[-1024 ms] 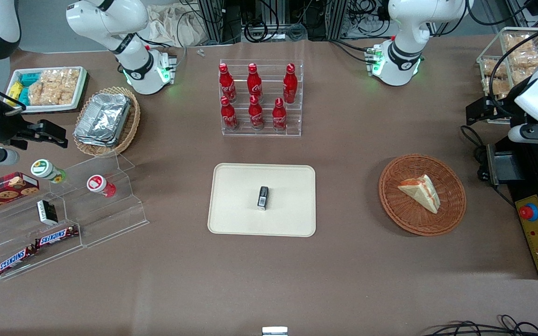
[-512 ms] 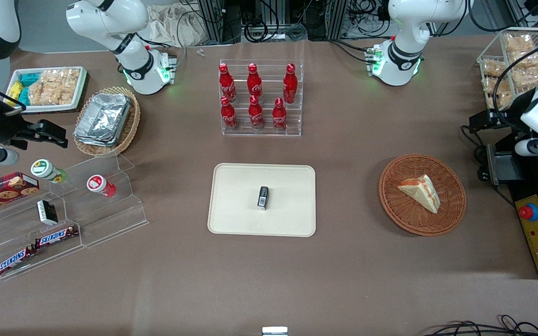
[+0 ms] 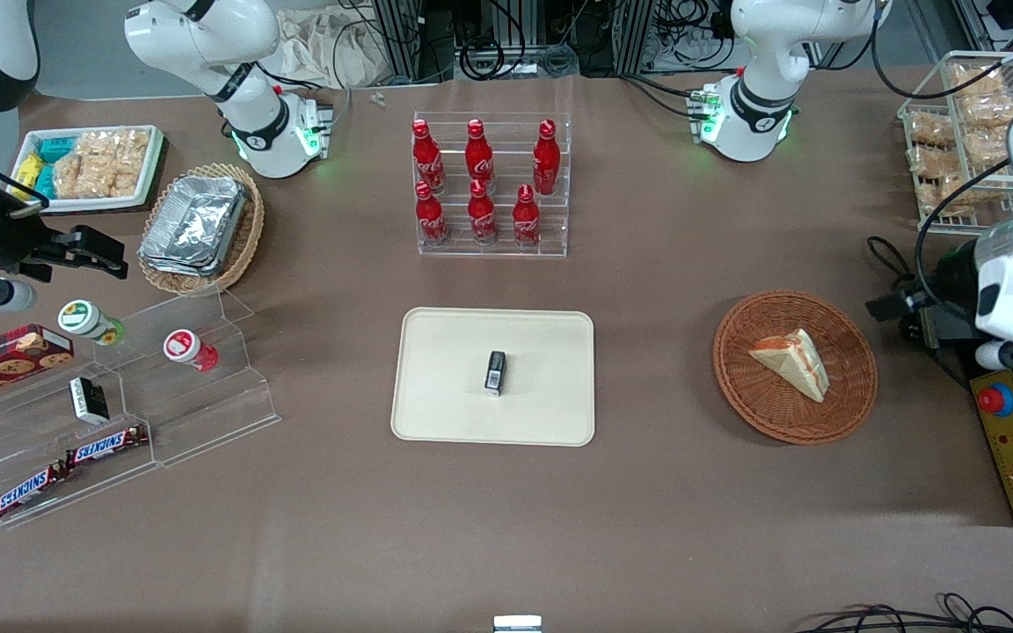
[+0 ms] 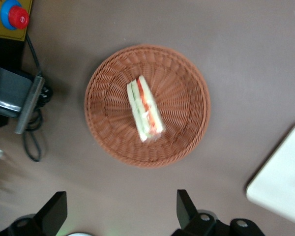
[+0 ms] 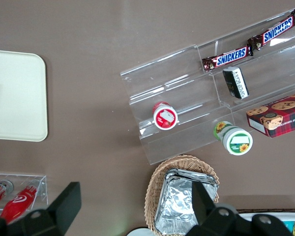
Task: Place sandwich from basket to tray
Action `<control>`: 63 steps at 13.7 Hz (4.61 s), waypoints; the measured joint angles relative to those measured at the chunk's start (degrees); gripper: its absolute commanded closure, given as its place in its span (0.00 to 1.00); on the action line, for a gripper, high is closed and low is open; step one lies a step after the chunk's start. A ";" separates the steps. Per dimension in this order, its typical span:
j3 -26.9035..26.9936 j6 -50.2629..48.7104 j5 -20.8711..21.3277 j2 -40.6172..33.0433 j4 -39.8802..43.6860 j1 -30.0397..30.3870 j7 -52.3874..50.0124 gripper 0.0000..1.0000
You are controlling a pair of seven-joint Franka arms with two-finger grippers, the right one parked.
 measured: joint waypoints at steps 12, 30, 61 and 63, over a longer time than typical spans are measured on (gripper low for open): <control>-0.40 36.28 0.03 10.56 -23.14 -0.91 -17.93 0.07; -22.43 7.80 0.94 4.21 -3.72 -2.37 -10.36 1.00; -24.54 -2.37 6.81 8.56 13.31 5.06 2.94 0.00; -23.36 -7.96 5.21 4.94 13.48 7.83 7.85 0.00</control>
